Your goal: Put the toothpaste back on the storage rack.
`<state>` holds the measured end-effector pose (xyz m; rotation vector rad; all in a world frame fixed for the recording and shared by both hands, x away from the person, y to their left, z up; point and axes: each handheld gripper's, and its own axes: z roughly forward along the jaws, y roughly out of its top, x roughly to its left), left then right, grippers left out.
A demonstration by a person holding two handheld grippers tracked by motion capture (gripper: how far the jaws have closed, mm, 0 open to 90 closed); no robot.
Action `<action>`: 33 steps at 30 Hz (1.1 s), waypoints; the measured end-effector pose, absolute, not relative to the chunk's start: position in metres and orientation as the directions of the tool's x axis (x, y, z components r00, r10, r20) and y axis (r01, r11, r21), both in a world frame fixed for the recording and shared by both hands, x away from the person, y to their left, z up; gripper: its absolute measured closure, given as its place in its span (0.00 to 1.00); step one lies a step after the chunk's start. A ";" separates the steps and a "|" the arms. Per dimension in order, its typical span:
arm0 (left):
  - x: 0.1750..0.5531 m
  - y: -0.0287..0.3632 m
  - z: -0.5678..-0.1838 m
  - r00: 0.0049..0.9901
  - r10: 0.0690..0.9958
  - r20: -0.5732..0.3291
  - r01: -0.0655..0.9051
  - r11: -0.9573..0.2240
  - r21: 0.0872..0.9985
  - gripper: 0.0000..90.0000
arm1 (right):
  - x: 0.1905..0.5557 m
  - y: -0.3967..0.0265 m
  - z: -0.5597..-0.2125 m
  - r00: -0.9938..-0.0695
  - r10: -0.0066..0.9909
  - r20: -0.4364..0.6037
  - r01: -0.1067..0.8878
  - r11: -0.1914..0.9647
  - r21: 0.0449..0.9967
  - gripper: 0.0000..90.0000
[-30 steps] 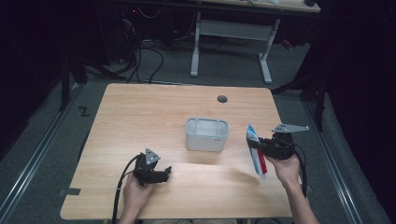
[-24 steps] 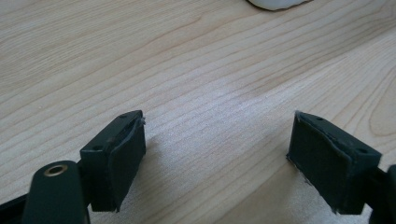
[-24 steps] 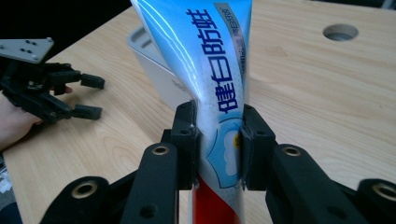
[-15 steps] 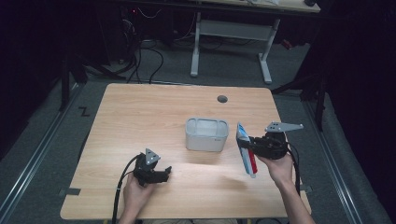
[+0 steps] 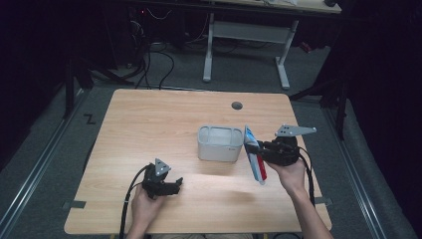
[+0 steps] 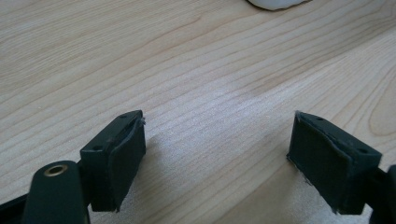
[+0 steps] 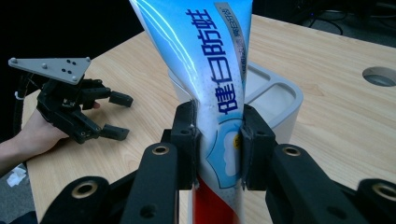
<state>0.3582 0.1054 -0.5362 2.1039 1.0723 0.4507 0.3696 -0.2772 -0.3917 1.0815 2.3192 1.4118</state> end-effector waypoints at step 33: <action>0.358 0.105 -0.536 0.593 0.805 -0.014 0.553 -0.395 0.734 0.21 | 0.398 -0.248 -0.364 -0.722 0.671 0.168 0.430 0.245 0.869 0.79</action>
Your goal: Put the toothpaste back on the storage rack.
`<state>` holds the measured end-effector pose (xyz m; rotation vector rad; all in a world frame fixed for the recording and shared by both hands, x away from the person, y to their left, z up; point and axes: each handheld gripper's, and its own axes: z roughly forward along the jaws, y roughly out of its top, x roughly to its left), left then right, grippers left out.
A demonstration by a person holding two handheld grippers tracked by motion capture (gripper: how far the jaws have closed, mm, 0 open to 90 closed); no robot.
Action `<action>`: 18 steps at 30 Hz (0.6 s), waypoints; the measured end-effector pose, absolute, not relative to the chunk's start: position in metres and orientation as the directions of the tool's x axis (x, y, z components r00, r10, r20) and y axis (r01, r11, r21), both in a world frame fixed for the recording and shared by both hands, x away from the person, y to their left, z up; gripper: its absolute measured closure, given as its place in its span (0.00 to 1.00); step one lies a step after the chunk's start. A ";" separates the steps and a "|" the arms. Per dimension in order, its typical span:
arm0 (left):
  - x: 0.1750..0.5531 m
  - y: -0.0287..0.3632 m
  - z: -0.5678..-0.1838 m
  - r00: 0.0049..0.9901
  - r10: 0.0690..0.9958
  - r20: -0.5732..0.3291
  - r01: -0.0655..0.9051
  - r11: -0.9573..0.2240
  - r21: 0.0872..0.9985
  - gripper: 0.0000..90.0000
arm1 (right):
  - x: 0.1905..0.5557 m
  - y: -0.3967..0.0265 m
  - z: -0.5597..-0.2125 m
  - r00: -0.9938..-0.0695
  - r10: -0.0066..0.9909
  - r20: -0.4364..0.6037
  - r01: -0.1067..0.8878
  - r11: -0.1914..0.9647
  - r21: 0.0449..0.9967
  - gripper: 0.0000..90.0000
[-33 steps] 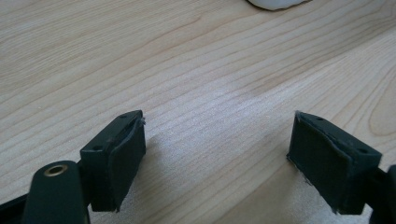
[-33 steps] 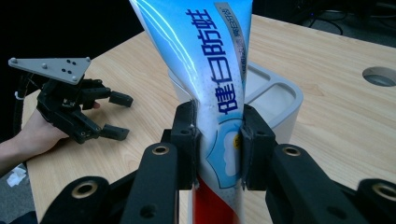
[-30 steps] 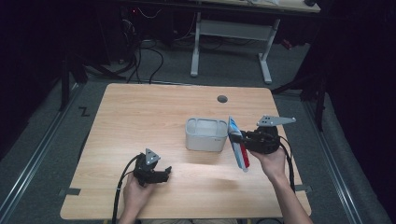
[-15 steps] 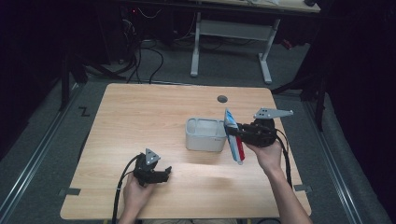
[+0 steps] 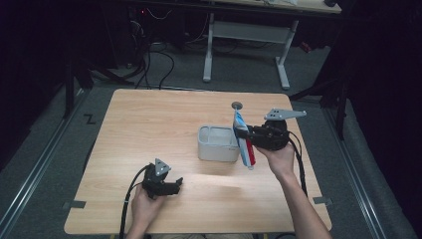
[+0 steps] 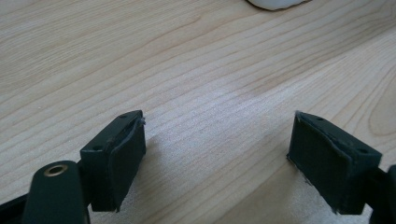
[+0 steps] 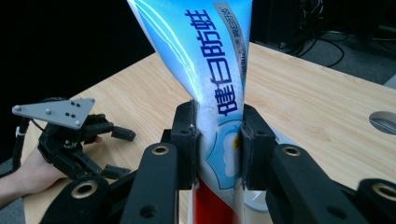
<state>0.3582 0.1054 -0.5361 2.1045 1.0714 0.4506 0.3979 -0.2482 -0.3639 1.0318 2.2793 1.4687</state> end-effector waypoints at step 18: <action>0.358 0.105 -0.536 0.594 0.805 -0.014 0.553 -0.395 0.734 0.21 | 0.414 -0.231 -0.350 -0.724 0.672 0.158 0.412 0.237 0.880 0.79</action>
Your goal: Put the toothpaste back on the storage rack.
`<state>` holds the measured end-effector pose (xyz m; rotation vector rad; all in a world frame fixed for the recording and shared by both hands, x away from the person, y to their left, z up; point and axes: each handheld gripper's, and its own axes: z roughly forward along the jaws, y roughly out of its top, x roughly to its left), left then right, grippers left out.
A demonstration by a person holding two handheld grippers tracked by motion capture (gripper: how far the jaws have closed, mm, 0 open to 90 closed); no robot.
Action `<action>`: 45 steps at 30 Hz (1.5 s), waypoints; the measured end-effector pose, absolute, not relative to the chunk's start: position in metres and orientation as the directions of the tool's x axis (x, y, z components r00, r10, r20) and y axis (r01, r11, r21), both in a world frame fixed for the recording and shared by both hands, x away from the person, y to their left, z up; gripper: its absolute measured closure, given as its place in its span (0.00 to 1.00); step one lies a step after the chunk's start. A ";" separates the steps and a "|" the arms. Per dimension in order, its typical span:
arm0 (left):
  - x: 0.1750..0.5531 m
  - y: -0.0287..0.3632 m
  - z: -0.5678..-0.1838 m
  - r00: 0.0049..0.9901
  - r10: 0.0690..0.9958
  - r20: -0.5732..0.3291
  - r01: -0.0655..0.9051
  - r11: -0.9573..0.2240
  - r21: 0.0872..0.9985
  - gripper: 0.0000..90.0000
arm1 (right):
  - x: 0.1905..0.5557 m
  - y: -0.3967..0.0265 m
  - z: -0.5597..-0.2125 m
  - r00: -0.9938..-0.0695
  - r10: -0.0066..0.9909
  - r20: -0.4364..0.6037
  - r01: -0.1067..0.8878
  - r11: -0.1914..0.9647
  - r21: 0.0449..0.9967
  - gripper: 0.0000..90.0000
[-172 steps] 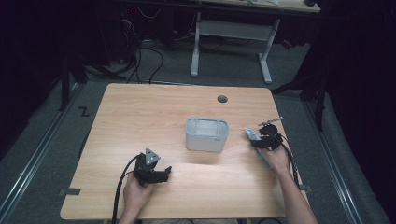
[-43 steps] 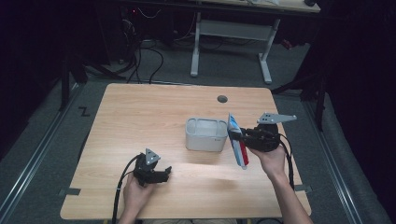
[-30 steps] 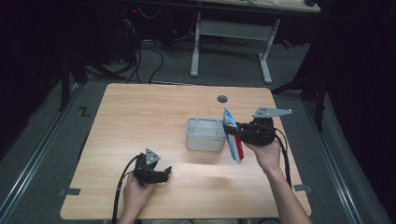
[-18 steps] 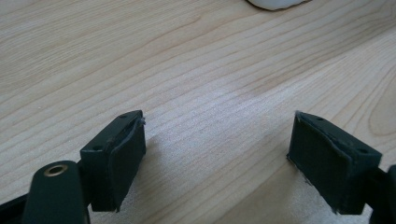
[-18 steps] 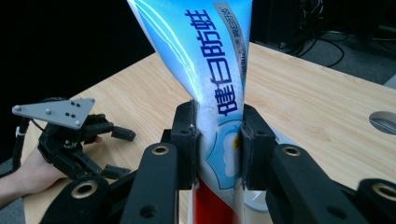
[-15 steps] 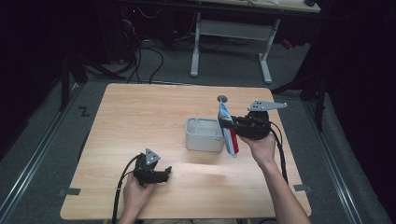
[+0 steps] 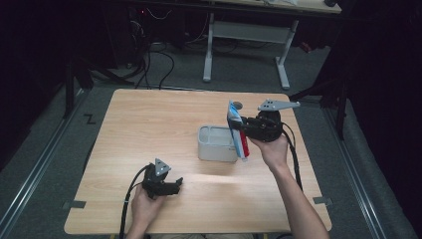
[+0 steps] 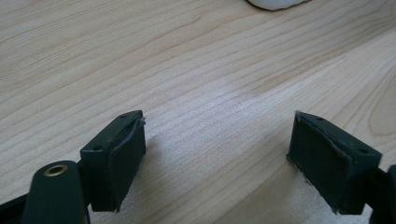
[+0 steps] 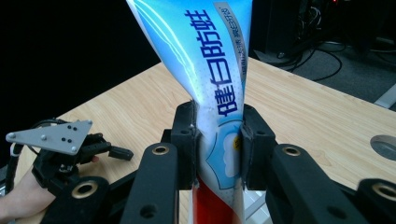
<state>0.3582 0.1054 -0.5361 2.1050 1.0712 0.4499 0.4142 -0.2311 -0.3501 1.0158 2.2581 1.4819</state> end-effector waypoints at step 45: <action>0.358 0.105 -0.536 0.599 0.801 -0.014 0.551 -0.400 0.733 0.21 | 0.457 -0.192 -0.341 -0.698 0.705 0.122 0.372 0.212 0.904 0.79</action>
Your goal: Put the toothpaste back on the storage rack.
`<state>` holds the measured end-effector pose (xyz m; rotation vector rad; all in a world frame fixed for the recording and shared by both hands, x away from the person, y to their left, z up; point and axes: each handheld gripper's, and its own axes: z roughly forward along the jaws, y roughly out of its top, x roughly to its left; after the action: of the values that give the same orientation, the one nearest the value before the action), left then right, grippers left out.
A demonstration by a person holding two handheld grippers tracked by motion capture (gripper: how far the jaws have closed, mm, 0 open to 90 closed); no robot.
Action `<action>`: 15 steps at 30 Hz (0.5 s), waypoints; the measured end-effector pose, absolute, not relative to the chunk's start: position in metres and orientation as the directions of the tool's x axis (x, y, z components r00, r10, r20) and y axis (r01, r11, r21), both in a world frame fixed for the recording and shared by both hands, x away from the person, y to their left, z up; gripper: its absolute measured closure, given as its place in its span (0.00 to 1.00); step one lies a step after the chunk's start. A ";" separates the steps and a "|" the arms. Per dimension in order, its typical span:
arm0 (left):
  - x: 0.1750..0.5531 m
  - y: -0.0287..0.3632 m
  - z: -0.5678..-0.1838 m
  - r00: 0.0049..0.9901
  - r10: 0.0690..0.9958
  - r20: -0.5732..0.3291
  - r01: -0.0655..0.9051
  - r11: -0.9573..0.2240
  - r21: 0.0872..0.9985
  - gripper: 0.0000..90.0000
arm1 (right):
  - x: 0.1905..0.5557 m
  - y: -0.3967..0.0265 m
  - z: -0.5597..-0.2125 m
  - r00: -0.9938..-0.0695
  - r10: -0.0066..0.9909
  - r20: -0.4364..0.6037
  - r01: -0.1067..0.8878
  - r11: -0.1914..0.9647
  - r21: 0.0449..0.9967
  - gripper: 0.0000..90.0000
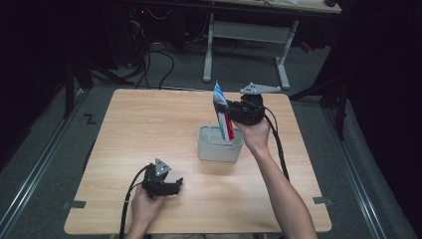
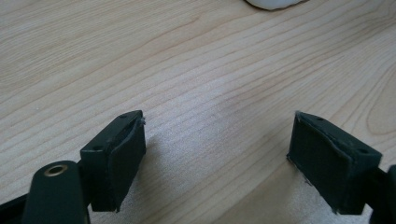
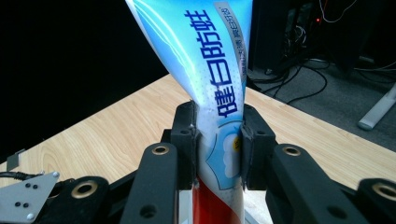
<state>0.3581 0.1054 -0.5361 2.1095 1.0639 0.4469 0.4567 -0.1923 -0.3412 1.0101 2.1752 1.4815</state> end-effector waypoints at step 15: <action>0.358 0.105 -0.536 0.600 0.800 -0.013 0.551 -0.400 0.732 0.21 | 0.467 -0.189 -0.354 -0.685 0.720 0.111 0.391 0.235 0.890 0.79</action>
<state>0.3581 0.1054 -0.5360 2.1103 1.0632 0.4465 0.4668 -0.1885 -0.3542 1.0303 2.1910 1.4310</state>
